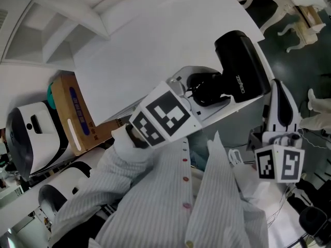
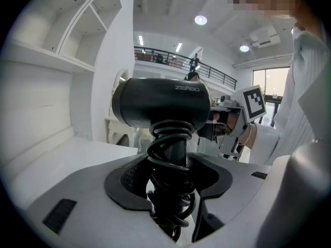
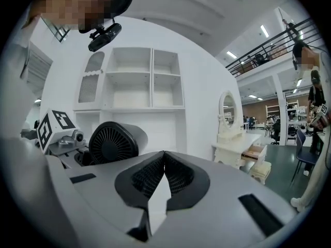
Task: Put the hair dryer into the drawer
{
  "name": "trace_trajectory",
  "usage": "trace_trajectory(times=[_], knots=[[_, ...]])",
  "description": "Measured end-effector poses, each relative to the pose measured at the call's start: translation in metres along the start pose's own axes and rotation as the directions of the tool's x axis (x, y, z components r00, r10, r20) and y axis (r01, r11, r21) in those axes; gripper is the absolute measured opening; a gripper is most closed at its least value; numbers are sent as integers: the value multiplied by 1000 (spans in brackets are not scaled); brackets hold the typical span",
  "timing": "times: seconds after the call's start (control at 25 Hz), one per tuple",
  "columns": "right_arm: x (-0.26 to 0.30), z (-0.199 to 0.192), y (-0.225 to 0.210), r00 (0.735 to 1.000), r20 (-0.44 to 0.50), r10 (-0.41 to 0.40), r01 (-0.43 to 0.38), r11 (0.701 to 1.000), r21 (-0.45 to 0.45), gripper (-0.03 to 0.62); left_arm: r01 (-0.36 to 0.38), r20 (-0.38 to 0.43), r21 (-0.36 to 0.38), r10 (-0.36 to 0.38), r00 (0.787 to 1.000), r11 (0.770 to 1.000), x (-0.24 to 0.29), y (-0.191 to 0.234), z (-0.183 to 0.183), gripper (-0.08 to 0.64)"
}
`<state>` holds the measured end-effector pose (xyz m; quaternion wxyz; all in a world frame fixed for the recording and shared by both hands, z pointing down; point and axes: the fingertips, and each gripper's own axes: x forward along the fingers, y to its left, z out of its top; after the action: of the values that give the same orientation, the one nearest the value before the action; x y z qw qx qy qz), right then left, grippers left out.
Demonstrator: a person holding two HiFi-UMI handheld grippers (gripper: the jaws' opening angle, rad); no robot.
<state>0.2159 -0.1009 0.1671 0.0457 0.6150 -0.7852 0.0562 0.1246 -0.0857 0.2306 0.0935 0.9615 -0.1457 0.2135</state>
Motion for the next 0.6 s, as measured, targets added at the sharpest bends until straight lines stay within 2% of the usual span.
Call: trace_trajectory(times=[0.2,0.6], knots=[[7,-4,-1,1000,-8,-12,12,1000,2,11,22,-27,12,-21,999,1000,7,5,-5,227],[18,-17,-25,996,-38,-77,78,997,19,11,62,-94,-18,-63,994,998,34,18,-28,227]])
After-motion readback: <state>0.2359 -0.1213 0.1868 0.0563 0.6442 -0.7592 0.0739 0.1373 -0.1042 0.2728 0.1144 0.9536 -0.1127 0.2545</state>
